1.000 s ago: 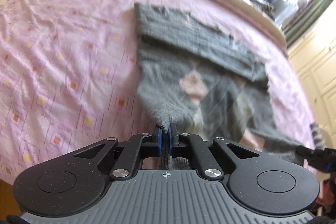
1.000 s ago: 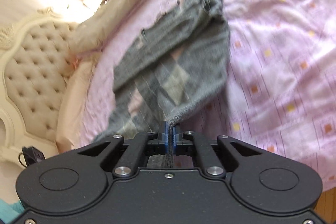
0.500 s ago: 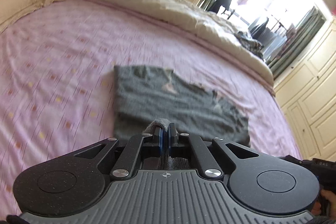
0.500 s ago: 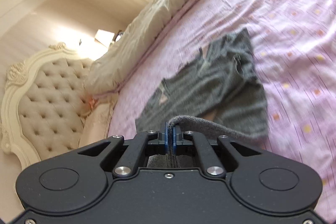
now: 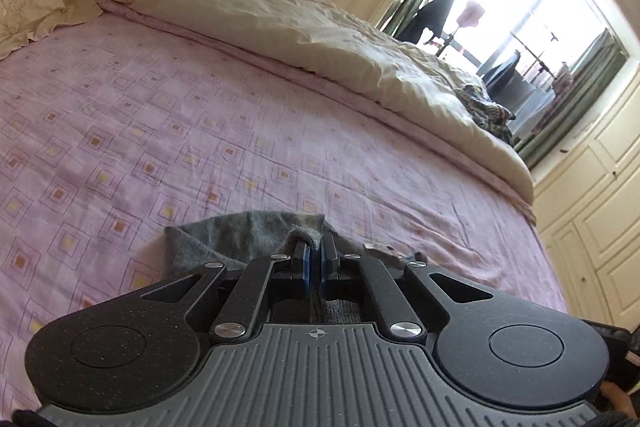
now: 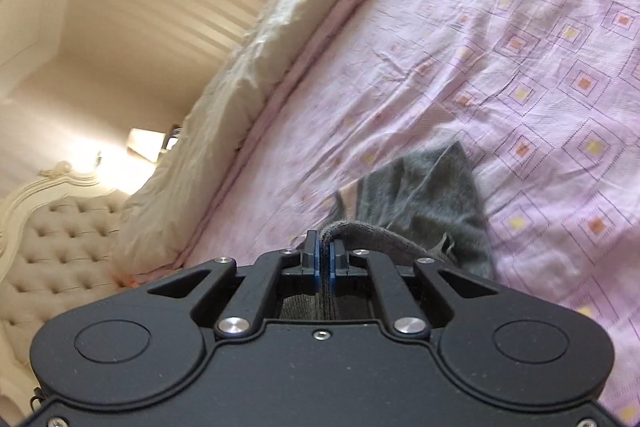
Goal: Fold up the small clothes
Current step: 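Lay the hem over the collar and open both grippers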
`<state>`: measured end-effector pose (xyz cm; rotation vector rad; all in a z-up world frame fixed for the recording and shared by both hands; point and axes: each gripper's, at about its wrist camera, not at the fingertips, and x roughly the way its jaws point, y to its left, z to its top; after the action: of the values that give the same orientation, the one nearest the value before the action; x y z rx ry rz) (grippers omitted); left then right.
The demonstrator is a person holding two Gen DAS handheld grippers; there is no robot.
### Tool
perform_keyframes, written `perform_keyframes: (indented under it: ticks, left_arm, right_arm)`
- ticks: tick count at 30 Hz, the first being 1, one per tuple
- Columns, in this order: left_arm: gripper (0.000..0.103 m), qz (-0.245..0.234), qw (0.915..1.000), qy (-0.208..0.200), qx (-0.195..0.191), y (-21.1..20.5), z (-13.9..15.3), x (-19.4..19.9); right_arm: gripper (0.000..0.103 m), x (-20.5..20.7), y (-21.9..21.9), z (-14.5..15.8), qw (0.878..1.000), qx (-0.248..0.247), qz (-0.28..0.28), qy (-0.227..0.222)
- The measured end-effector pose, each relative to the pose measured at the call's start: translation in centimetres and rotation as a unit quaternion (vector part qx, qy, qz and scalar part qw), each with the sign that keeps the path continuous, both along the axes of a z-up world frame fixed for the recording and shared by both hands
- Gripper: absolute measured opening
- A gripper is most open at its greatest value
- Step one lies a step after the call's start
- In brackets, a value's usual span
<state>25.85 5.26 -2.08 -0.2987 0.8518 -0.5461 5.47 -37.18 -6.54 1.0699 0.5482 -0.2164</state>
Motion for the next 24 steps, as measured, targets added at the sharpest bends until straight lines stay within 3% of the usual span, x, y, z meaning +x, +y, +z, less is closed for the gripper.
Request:
perform_keyframes:
  ticks: [11, 13, 14, 15, 16, 18, 19, 24]
  left_arm:
    - [0.007, 0.002, 0.9970, 0.054, 0.055, -2.5, -4.8, 6.6]
    - [0.014, 0.023, 0.9960, 0.068, 0.054, -2.2, -5.4, 7.5]
    - [0.030, 0.036, 0.9955, 0.068, 0.055, -2.1, -5.6, 8.0]
    - [0.040, 0.048, 0.9951, 0.066, 0.056, -1.9, -5.6, 8.4]
    - [0.041, 0.056, 0.9950, 0.061, 0.056, -1.8, -5.4, 8.7]
    - [0.042, 0.054, 0.9952, 0.049, 0.065, -1.8, -4.8, 9.0]
    - [0.043, 0.047, 0.9952, 0.041, 0.076, -2.0, -4.3, 9.0]
    - [0.052, -0.020, 0.9923, -0.017, 0.121, -3.2, -2.6, 6.5]
  right_arm:
    - [0.012, 6.7, -1.7, -4.1, 0.996, -0.011, 0.003, 0.086]
    - [0.017, 7.5, -2.1, -4.6, 0.995, -0.015, 0.006, 0.099]
    - [0.020, 7.6, -2.2, -4.7, 0.994, -0.021, 0.002, 0.103]
    - [0.021, 7.7, -2.3, -4.7, 0.995, -0.025, -0.002, 0.102]
    - [0.022, 7.7, -2.4, -4.6, 0.995, -0.026, -0.007, 0.099]
    - [0.046, 7.5, -2.3, -4.1, 0.994, -0.045, -0.016, 0.096]
    - [0.049, 7.5, -2.2, -3.6, 0.994, -0.059, -0.016, 0.091]
    - [0.052, 7.3, 0.3, -0.9, 0.985, -0.145, 0.040, 0.083]
